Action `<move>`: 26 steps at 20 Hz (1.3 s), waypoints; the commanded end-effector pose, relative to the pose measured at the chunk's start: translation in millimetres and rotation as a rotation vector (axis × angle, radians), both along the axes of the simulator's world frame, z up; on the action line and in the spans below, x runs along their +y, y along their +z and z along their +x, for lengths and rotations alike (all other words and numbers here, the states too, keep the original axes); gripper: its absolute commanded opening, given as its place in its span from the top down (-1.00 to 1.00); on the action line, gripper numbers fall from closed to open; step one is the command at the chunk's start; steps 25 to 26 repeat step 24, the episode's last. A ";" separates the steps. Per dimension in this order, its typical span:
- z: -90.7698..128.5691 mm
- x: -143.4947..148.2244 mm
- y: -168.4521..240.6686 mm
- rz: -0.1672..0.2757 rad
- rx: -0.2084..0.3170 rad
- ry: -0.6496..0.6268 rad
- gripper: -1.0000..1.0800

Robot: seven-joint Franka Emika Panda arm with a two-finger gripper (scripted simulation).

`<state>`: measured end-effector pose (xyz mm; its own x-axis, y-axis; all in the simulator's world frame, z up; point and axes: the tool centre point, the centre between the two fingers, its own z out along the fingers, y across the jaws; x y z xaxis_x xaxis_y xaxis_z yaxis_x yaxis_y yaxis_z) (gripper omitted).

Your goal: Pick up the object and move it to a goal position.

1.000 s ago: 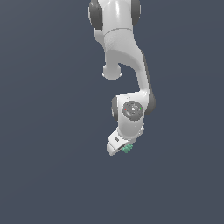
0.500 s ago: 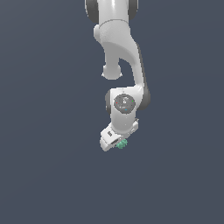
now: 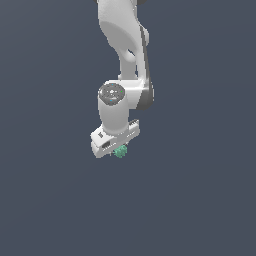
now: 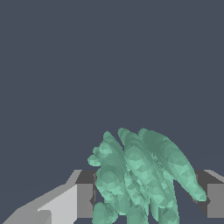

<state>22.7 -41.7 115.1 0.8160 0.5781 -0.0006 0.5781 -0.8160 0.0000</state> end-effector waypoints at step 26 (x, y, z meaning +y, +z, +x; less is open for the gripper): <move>-55.4 -141.0 97.1 0.001 -0.001 0.000 1.00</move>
